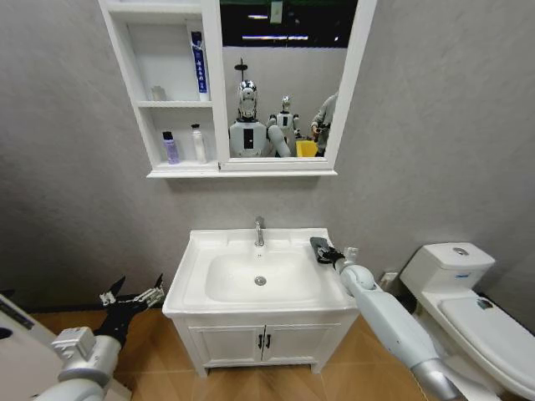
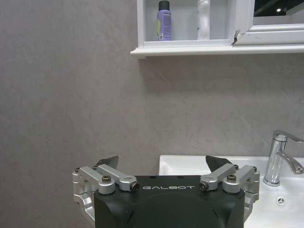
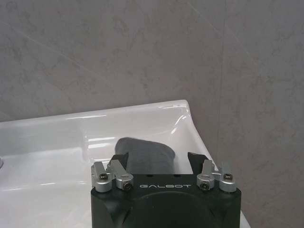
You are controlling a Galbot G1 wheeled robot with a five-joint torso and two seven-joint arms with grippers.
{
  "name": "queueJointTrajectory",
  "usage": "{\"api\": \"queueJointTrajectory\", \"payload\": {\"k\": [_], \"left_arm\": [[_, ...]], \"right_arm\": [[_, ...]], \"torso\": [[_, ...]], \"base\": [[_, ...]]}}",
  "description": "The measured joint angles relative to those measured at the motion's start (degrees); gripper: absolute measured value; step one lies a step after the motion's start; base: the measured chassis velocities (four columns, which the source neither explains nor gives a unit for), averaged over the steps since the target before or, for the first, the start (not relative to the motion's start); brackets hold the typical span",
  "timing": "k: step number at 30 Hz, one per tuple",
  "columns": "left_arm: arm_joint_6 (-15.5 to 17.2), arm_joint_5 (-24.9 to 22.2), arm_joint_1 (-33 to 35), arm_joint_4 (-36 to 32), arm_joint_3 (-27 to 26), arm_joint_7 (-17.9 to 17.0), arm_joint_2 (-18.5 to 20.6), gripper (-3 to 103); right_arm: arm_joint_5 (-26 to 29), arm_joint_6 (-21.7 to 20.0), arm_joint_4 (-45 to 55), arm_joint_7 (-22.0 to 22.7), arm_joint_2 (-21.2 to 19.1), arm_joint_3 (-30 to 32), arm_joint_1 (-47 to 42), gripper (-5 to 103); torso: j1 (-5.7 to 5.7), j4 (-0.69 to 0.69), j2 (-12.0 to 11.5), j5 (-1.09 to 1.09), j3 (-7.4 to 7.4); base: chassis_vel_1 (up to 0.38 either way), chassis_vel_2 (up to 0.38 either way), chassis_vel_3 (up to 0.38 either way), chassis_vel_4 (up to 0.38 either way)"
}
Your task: Move facial cleanser and shampoo from washbasin to cabinet, then wipe washbasin with towel.
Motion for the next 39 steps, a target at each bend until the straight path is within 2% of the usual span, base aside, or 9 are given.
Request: {"api": "queueJointTrajectory", "payload": {"k": [1, 3, 7, 16, 23, 27, 29, 32, 39], "left_arm": [[0.00, 0.00, 0.00, 0.00, 0.00, 0.00, 0.00, 100], [0.00, 0.00, 0.00, 0.00, 0.00, 0.00, 0.00, 100], [0.00, 0.00, 0.00, 0.00, 0.00, 0.00, 0.00, 100], [0.01, 0.00, 0.00, 0.00, 0.00, 0.01, 0.00, 100], [0.00, 0.00, 0.00, 0.00, 0.00, 0.02, 0.00, 100], [0.00, 0.00, 0.00, 0.00, 0.00, 0.00, 0.00, 100], [0.00, 0.00, -0.01, 0.00, -0.01, 0.04, 0.00, 100], [0.00, 0.00, 0.00, 0.00, 0.00, 0.03, 0.01, 100], [0.00, 0.00, 0.00, -0.01, -0.01, 0.03, 0.00, 100]], "right_arm": [[-0.61, -0.02, 0.09, -0.02, -0.23, 0.13, -0.54, 78], [-2.36, 0.09, 0.43, -0.07, -0.42, 0.51, -1.65, 88], [-3.17, 0.13, 3.74, 0.04, -1.27, 1.48, -4.88, 97], [-5.98, -0.24, 20.68, 4.95, -2.84, 6.71, -16.86, 100], [-14.38, 5.02, 37.19, 5.40, -1.69, 22.46, -38.32, 100], [-17.86, 5.80, 48.13, 3.86, 2.58, 33.53, -53.98, 100], [-18.79, 5.80, 55.21, 3.47, 7.68, 39.52, -63.70, 100], [-19.26, 5.18, 62.17, 3.51, 13.24, 42.81, -70.39, 100], [-18.02, -1.21, 69.23, 6.84, 14.95, 44.43, -74.83, 100]], "torso": [[0.00, 0.00, 0.00, 0.00, 0.00], [0.00, 0.01, 0.00, 0.00, 0.00], [0.00, 0.01, 0.00, -0.01, 0.00], [0.00, 0.02, 0.00, -0.01, 0.00], [0.00, -0.01, 0.00, 0.02, -0.01], [-0.01, -0.01, 0.00, 0.00, -0.02], [-0.01, -0.01, 0.01, -0.02, -0.02], [-0.02, -0.04, 0.01, -0.01, -0.02], [-0.01, 0.03, 0.00, 0.02, 0.00]], "base": [[0.000, 0.000, 0.000, 0.000], [0.000, 0.000, 0.000, 0.000], [0.000, 0.000, 0.000, 0.000], [0.000, 0.000, 0.000, 0.000], [0.000, 0.000, 0.000, 0.000], [0.000, 0.000, 0.000, 0.000], [0.000, 0.000, 0.000, 0.000], [0.000, 0.000, 0.000, 0.000], [0.000, 0.000, 0.000, 0.000]]}}
